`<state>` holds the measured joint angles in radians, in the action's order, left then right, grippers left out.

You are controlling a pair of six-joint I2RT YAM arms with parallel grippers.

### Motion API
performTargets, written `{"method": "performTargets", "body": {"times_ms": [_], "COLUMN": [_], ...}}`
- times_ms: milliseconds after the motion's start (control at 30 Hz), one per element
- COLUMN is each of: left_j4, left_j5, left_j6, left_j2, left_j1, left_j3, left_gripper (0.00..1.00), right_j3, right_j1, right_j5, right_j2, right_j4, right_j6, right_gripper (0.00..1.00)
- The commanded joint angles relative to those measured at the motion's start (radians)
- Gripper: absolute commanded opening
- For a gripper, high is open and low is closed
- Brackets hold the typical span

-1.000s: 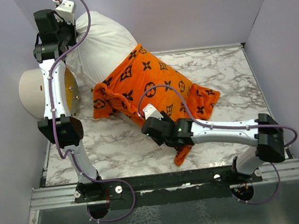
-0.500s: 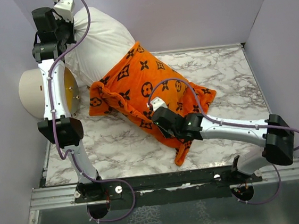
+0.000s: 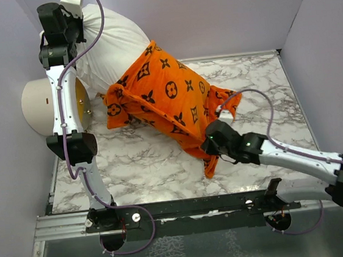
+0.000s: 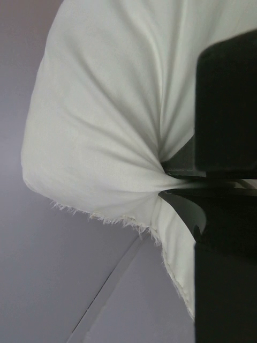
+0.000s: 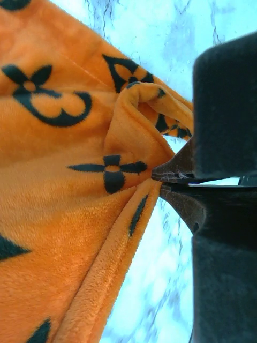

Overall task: Remove the pillowcase from the pillow
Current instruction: Remove the pillow from the pillowcase.

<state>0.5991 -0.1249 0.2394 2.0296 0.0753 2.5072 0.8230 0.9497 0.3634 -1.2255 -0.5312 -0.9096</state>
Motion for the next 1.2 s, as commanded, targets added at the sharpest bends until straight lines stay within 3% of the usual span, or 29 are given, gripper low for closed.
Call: {"method": "performTargets", "body": {"times_ms": [0,100,267,300,400,467,500,633,800,1000,1167], "left_j4": [-0.597,-0.552,-0.407,-0.398,-0.379,-0.365,-0.357,-0.340,-0.330,-0.327,-0.328], "left_j5": [0.220,0.139,-0.068,-0.094,-0.141,-0.158,-0.164,-0.168,-0.166,-0.161,-0.154], "left_j6": [0.049,-0.002,-0.131,-0.143,-0.152,-0.148,-0.146,-0.135,-0.121,-0.108,-0.095], "left_j2": [-0.046,-0.093,-0.152,-0.164,-0.199,-0.208,-0.210,-0.213,-0.218,-0.222,-0.227], "left_j1": [0.080,0.082,0.065,0.057,0.041,0.037,0.037,0.037,0.036,0.036,0.037], "left_j3": [0.170,0.076,-0.032,-0.070,-0.139,-0.154,-0.154,-0.150,-0.148,-0.135,-0.125], "left_gripper": [0.00,0.00,0.00,0.00,0.00,0.00,0.00,0.00,0.00,0.00,0.00], "right_j3": [-0.169,-0.220,-0.115,-0.078,0.016,0.041,0.043,0.048,0.131,0.273,0.304], "right_j1": [-0.079,-0.089,-0.089,-0.089,-0.088,-0.088,-0.085,-0.036,0.112,0.121,0.105], "right_j5": [0.040,0.064,0.055,0.044,-0.002,-0.031,-0.051,-0.085,-0.018,0.214,0.323], "right_j2": [0.227,0.320,0.243,0.209,0.126,0.096,0.093,0.058,-0.112,-0.337,-0.426], "right_j4": [-0.231,-0.221,-0.091,-0.062,0.020,0.067,0.096,0.200,0.167,0.003,-0.022], "right_j6": [-0.205,-0.210,0.121,0.196,0.410,0.517,0.563,0.671,0.786,0.745,0.729], "right_gripper": [0.01,0.01,0.01,0.09,0.52,0.95,0.99,1.00,1.00,1.00,0.99]}}
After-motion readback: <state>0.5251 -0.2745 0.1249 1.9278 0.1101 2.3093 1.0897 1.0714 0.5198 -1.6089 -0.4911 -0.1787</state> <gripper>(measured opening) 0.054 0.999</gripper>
